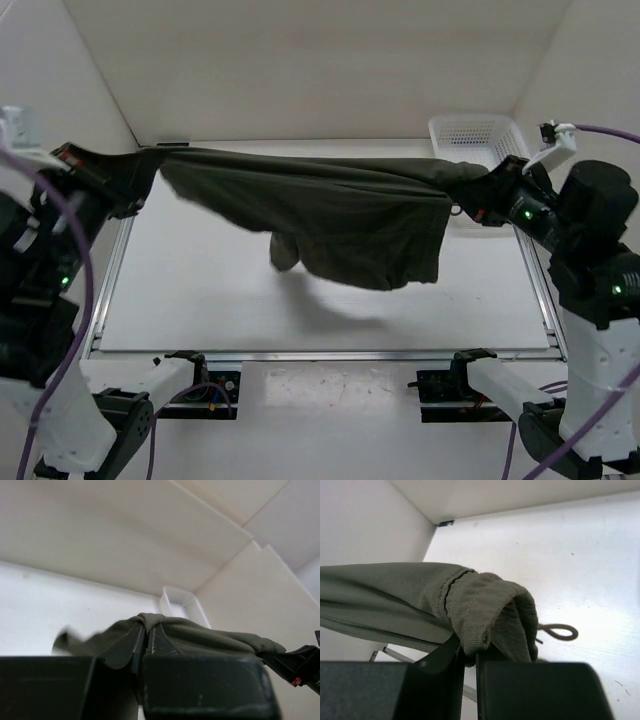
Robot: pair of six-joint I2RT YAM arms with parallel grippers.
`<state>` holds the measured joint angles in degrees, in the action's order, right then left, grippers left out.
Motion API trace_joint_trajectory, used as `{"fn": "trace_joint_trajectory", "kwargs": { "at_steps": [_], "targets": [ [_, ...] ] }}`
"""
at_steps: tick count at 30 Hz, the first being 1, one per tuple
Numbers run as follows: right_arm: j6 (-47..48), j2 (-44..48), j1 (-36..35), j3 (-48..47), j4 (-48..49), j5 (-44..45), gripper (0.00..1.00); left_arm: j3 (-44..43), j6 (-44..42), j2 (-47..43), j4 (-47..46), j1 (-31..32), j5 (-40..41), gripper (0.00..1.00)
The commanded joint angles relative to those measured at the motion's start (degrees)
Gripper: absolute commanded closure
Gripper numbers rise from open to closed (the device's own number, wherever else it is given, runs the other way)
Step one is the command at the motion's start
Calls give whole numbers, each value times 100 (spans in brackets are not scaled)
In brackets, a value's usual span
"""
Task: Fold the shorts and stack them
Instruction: Flatten the shorts out
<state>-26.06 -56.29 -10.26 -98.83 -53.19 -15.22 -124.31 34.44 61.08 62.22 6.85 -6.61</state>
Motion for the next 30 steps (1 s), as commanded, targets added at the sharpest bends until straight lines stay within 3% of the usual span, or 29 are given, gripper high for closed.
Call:
{"fn": "trace_joint_trajectory", "kwargs": {
  "at_steps": [1,5,7,13,16,18,20,21,22,23,24,25,26,27,30],
  "targets": [
    [532,241,138,-444,-754,652,100,-575,-323,27,97,-193,1170,90],
    [479,303,138,-699,-1158,784,100,-1322,-577,27,256,-193,1364,90],
    [479,303,138,-621,-1159,784,100,-1272,-639,184,256,-193,1426,90],
    [287,-100,138,933,-387,933,100,247,-640,807,-60,-193,1259,90],
    [225,-697,138,1654,456,863,100,1100,-640,1464,-473,-246,1093,90],
    [225,-1539,138,1762,931,758,100,1330,-640,1966,-666,-298,978,90],
    [225,-2804,138,1509,1511,758,100,1148,-588,3037,-825,-351,1056,90],
    [294,-3295,138,915,1687,758,83,902,-587,3468,-877,-351,1057,90],
    [295,-4371,138,457,1750,819,65,160,-683,4429,-878,-351,978,83],
    [295,-4877,138,-35,1637,819,47,-317,-684,4944,-599,-351,795,55],
    [295,-5309,138,-980,1514,819,26,-844,-684,5436,-301,-351,723,39],
    [217,-5905,138,-1311,1226,819,19,-1919,-736,5885,33,-351,644,31],
    [155,-6033,138,-1515,1171,767,15,-2339,-737,6559,376,-299,574,25],
    [154,-5956,78,-1465,1275,766,8,-2491,-806,6696,771,-194,573,21],
    [207,-5352,-89,-599,1495,1108,4,-1250,-876,5989,59,-70,731,14]
  ]
}}
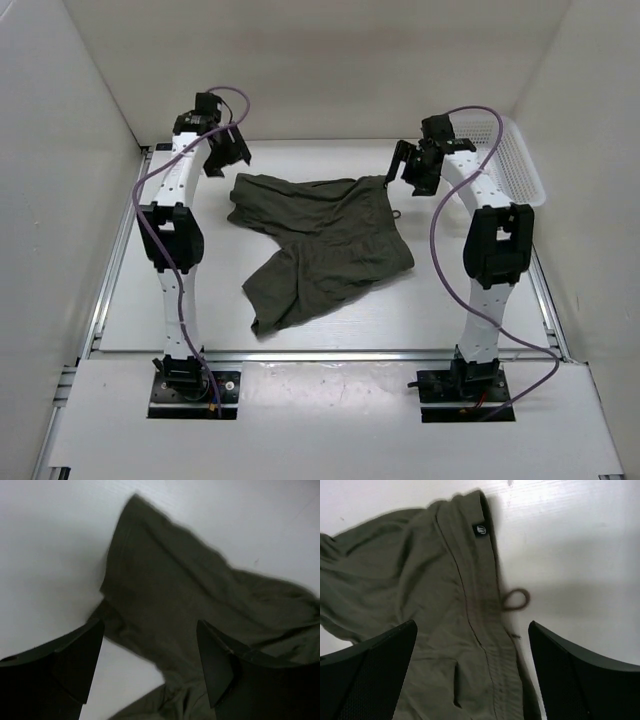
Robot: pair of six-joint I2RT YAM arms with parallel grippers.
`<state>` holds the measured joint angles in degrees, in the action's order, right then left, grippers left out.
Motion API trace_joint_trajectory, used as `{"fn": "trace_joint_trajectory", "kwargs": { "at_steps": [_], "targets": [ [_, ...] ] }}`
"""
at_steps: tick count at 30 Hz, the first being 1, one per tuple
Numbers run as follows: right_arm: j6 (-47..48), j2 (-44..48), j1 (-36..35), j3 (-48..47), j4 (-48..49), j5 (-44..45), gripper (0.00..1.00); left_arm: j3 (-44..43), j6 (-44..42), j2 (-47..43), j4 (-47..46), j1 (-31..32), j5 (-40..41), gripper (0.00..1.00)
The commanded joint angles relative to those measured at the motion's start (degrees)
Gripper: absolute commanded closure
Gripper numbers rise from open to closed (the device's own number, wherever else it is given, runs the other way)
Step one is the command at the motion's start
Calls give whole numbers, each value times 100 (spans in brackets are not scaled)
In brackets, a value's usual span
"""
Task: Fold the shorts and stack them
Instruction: Flatten the shorts out
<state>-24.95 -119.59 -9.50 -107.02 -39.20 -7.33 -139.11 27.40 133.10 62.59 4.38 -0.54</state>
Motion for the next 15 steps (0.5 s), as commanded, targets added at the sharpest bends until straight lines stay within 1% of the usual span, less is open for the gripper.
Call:
{"fn": "trace_joint_trajectory", "kwargs": {
  "at_steps": [1,2,3,4,5,6,7,8,10,11,12,14,15],
  "targets": [
    [96,1155,-167,504,219,320,6,1279,-173,-1529,-210,255,124,14],
    [96,1349,-167,820,289,320,8,1725,-173,-2089,-360,334,124,15],
    [43,1777,-167,1145,360,320,9,2121,-173,-2330,-361,335,185,17],
    [43,1999,-167,1853,465,320,14,2916,-173,-2550,-448,466,185,30],
    [-18,2227,-167,2226,518,320,17,3316,-173,-2944,-510,537,185,41],
    [-97,2673,-167,2586,519,259,19,3712,-173,-3121,-511,607,238,51],
    [-167,2887,-167,3269,580,259,20,4116,-173,-3280,-511,677,238,59],
    [-220,3098,-167,3606,580,259,21,4868,-60,-3534,-511,748,238,65],
    [-379,3686,-167,4222,642,197,21,5610,81,-3781,-651,748,28,65],
    [-431,3845,-167,4747,642,128,19,6258,186,-3887,-721,818,-69,62],
    [-484,4160,-167,4970,642,57,18,6551,257,-4071,-809,819,-148,41],
    [-485,4486,-167,5452,642,57,17,7027,310,-4134,-1064,871,-429,24],
    [-485,4567,-167,5568,642,4,17,7377,371,-4134,-1143,871,-482,17]
  ]
}}
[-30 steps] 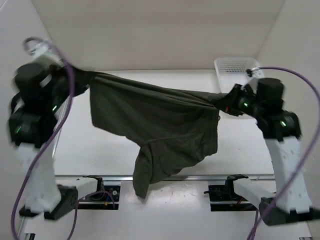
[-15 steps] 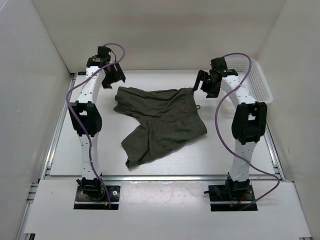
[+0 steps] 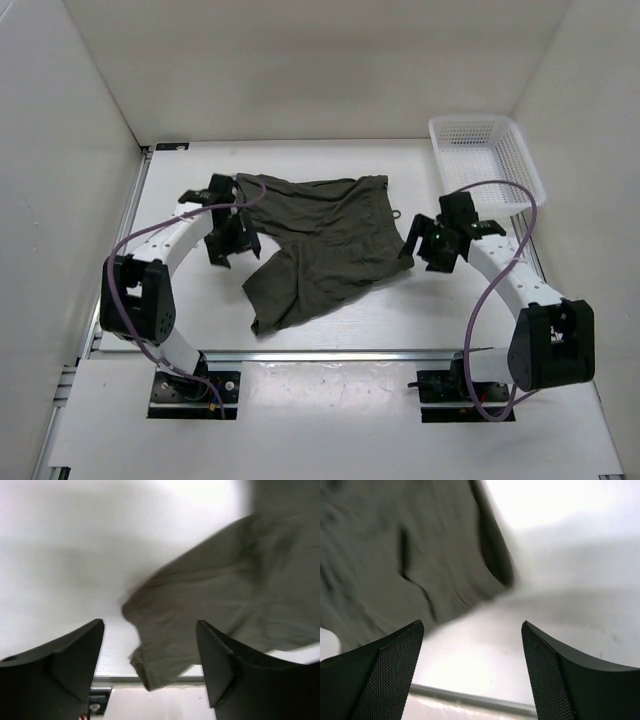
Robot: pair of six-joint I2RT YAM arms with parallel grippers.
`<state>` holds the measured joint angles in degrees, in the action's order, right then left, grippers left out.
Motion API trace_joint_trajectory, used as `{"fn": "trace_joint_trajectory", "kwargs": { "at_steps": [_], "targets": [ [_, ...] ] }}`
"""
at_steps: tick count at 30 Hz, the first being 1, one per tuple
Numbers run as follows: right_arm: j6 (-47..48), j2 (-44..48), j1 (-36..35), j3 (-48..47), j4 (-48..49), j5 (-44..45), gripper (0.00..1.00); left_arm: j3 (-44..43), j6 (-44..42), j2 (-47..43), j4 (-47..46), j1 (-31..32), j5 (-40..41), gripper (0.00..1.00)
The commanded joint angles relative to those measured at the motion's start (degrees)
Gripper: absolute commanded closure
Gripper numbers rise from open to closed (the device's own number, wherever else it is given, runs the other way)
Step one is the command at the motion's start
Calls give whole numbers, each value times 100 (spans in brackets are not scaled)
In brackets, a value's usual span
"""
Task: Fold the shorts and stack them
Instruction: Flatten the shorts out
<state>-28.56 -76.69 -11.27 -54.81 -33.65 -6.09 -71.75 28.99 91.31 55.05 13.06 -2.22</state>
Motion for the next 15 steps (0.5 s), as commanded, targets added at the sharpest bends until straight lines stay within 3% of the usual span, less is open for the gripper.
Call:
{"fn": "trace_joint_trajectory", "kwargs": {
  "at_steps": [1,4,8,13,15],
  "targets": [
    [-185,277,11,435,87,-121,17,775,273,123,-459,4,-375,13],
    [-185,408,11,637,87,-121,17,1039,326,448,-758,4,-429,13],
    [-299,409,63,699,87,-174,15,1040,440,862,-1021,56,-429,22],
    [-352,278,318,875,209,-507,10,847,388,1178,-1075,56,-499,90],
    [-405,207,406,936,279,-665,10,777,335,1179,-1075,-5,-552,90]
  ]
}}
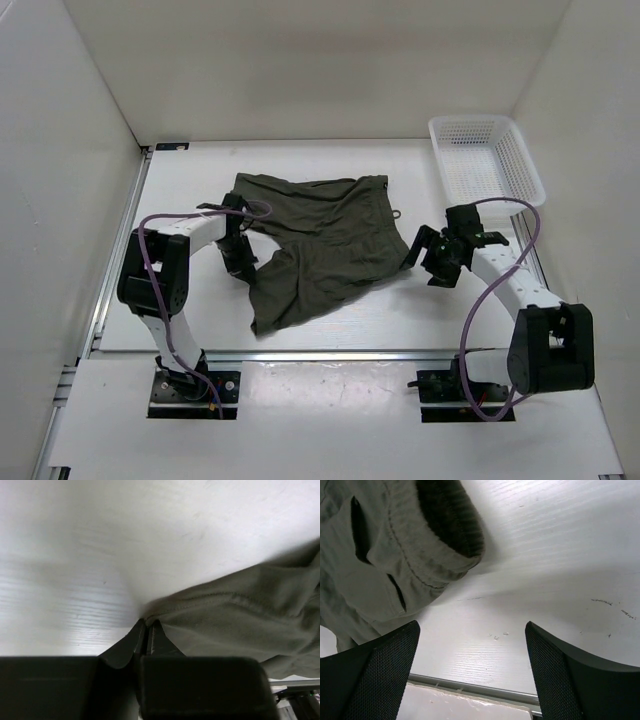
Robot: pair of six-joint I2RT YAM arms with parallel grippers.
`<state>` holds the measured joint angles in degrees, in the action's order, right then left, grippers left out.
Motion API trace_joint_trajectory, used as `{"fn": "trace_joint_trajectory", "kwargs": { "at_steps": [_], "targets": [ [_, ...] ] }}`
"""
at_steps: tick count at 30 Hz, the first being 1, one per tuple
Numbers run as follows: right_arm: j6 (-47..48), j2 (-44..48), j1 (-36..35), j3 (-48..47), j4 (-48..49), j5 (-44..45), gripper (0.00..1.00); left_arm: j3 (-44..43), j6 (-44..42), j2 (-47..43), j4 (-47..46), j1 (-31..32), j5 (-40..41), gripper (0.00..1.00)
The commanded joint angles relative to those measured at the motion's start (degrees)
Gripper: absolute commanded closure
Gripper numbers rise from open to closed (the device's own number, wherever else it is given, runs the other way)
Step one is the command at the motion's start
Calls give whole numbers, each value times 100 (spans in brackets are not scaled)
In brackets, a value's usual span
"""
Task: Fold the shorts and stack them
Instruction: Flatten the shorts out
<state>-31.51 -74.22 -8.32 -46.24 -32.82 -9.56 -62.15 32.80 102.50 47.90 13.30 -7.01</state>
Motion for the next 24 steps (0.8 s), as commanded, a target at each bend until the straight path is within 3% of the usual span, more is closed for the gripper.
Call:
{"fn": "trace_joint_trajectory", "kwargs": {
  "at_steps": [1,7,15,17,18,19,21,24],
  "targets": [
    [-110,-93,111,80,275,-370,10,-305,-45,60,-308,-134,-73,90],
    [-110,-479,111,27,460,-424,11,-1200,-45,-336,148,-687,392,90],
    [-172,-963,111,-131,811,-757,13,-2652,-98,989,694,-1109,736,90],
    [-172,-1015,111,-131,882,-819,13,-2723,-98,1062,756,-1276,702,72],
    [-224,-1068,111,-131,961,-819,15,-2723,-98,1131,808,-1277,648,41],
    [-224,-1069,111,-131,961,-880,16,-2723,-98,1080,809,-1329,648,31],
    [-224,-1191,111,-131,1093,-933,16,-2636,-98,696,861,-1330,648,12],
    [-277,-1323,111,-131,1242,-986,18,-2181,-98,44,861,-1269,770,5]
  ]
}}
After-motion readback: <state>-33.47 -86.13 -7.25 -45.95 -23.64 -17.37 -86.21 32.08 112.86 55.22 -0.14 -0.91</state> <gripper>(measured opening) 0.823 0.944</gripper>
